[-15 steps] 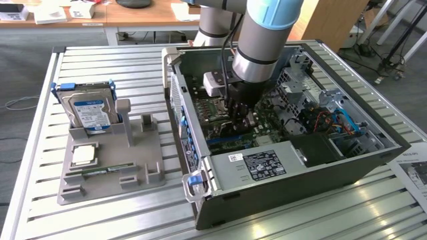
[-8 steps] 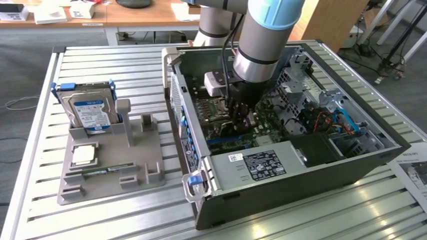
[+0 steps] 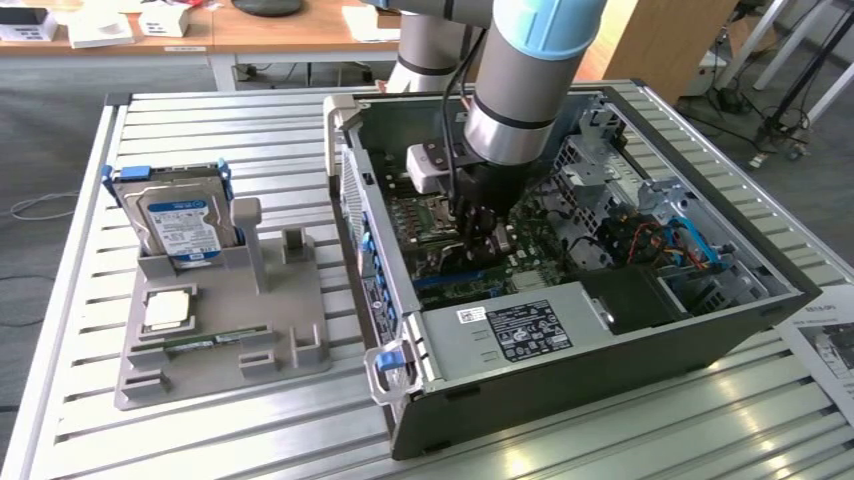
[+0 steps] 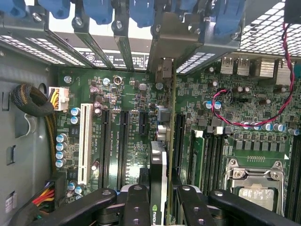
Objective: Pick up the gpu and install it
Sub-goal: 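Insert the gpu into the slot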
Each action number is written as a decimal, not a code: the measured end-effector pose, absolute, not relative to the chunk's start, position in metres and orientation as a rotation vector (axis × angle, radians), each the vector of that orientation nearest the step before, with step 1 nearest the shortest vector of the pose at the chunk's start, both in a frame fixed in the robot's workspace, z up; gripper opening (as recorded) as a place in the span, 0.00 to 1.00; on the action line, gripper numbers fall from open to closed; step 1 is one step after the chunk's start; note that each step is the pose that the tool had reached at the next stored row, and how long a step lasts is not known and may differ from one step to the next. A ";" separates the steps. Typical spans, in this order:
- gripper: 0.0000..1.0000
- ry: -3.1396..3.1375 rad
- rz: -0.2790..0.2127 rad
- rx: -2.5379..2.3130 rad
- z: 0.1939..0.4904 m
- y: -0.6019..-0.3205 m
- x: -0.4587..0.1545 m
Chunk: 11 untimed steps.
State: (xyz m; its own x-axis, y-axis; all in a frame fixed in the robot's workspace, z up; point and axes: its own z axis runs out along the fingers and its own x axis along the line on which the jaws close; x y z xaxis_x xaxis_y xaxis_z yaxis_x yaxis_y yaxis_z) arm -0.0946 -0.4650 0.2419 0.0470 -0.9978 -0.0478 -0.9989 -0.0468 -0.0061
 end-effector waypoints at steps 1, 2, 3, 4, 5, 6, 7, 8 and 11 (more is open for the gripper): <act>0.27 2.143 0.047 -2.246 0.242 -0.465 -0.095; 0.27 2.143 0.047 -2.245 0.242 -0.465 -0.095; 0.27 2.143 0.047 -2.245 0.242 -0.465 -0.095; 0.27 2.143 0.047 -2.246 0.242 -0.465 -0.094; 0.27 2.143 0.047 -2.245 0.242 -0.465 -0.094; 0.27 2.143 0.047 -2.245 0.242 -0.465 -0.094; 0.27 2.143 0.047 -2.245 0.242 -0.465 -0.094; 0.27 2.143 0.047 -2.245 0.242 -0.465 -0.094; 0.27 2.142 0.046 -2.245 0.242 -0.465 -0.094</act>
State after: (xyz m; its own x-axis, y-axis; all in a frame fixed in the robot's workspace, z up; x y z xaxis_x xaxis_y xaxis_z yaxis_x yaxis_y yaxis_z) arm -0.0944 -0.4650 0.2419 0.0470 -0.9978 -0.0476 -0.9989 -0.0467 -0.0074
